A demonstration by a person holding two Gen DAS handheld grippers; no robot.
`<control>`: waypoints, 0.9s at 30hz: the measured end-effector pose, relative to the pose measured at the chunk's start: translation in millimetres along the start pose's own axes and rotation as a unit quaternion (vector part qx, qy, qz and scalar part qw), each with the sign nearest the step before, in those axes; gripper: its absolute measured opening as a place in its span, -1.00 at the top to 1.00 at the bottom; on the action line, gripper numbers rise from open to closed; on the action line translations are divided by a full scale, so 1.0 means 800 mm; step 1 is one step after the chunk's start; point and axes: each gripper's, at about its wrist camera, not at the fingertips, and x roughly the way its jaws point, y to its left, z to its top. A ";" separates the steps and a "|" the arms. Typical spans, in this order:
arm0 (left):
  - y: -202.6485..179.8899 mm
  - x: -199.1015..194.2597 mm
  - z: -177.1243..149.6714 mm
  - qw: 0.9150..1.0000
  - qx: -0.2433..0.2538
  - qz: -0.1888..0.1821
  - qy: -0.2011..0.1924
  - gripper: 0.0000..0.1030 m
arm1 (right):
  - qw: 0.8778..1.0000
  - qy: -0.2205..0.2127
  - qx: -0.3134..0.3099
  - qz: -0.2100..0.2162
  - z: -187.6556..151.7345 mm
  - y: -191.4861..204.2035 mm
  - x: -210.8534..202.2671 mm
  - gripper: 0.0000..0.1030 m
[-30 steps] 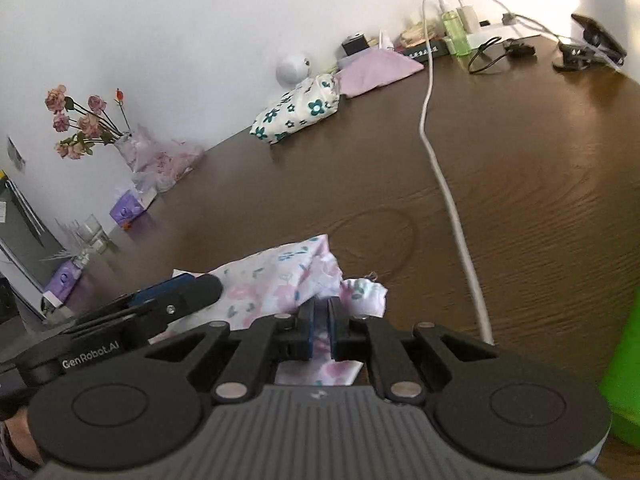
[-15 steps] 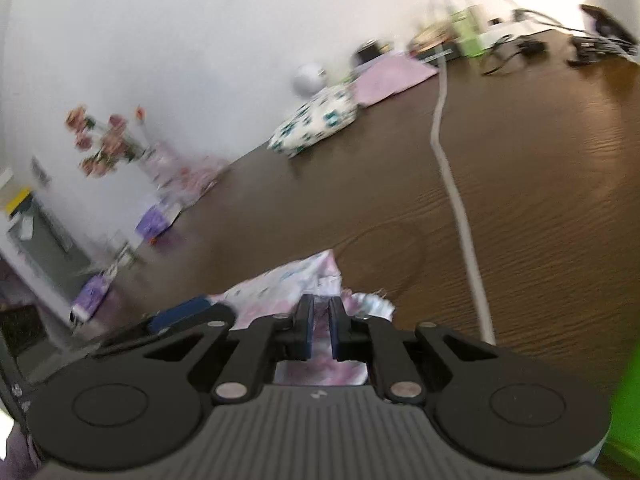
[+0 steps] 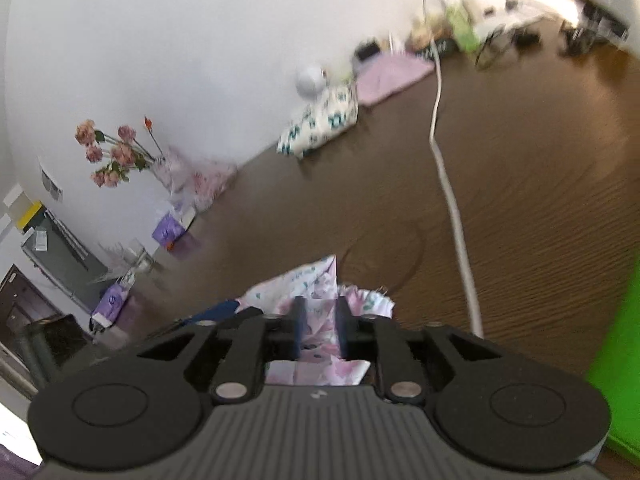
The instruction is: Fold clothes
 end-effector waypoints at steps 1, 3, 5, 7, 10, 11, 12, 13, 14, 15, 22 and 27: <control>0.000 0.000 0.000 1.000 -0.001 -0.001 0.000 -0.28 | 1.000 -0.007 -0.004 0.000 -0.002 0.010 -0.004 0.18; 0.001 0.000 0.000 1.000 -0.003 -0.002 0.000 -0.29 | 1.000 -0.013 -0.026 0.012 -0.008 0.024 -0.013 0.14; 0.001 0.000 0.000 1.000 -0.002 -0.002 -0.001 -0.29 | 1.000 -0.016 -0.020 0.006 -0.008 0.018 -0.008 0.33; 0.002 -0.001 -0.001 1.000 -0.003 -0.002 -0.001 -0.29 | 1.000 -0.016 0.000 -0.001 -0.008 -0.005 -0.003 0.61; 0.002 -0.001 -0.001 1.000 -0.004 -0.003 -0.001 -0.29 | 1.000 -0.002 0.027 0.004 -0.011 -0.013 0.022 0.63; 0.002 -0.001 -0.001 1.000 -0.003 -0.003 -0.001 -0.29 | 0.999 0.004 0.035 0.009 -0.013 -0.012 0.029 0.68; 0.002 -0.001 -0.001 1.000 -0.003 -0.003 -0.001 -0.29 | 0.999 0.010 0.042 0.016 -0.015 -0.012 0.034 0.71; 0.002 0.000 -0.001 1.000 -0.004 -0.003 0.000 -0.29 | 0.998 0.013 0.059 0.024 -0.012 -0.017 0.035 0.78; 0.002 0.000 -0.001 1.000 -0.004 -0.004 0.000 -0.29 | 0.996 0.014 0.079 0.031 -0.007 -0.025 0.033 0.88; 0.002 0.000 -0.001 1.000 -0.003 -0.004 0.000 -0.30 | 0.994 0.016 0.099 0.039 -0.002 -0.033 0.031 0.94; 0.000 0.000 -0.001 1.000 0.000 -0.005 0.000 -0.30 | 0.995 0.011 0.099 0.008 0.004 -0.013 0.025 0.55; 0.001 0.000 -0.002 1.000 -0.002 -0.007 0.000 -0.31 | 0.998 -0.014 0.001 -0.060 0.004 -0.004 -0.029 -0.28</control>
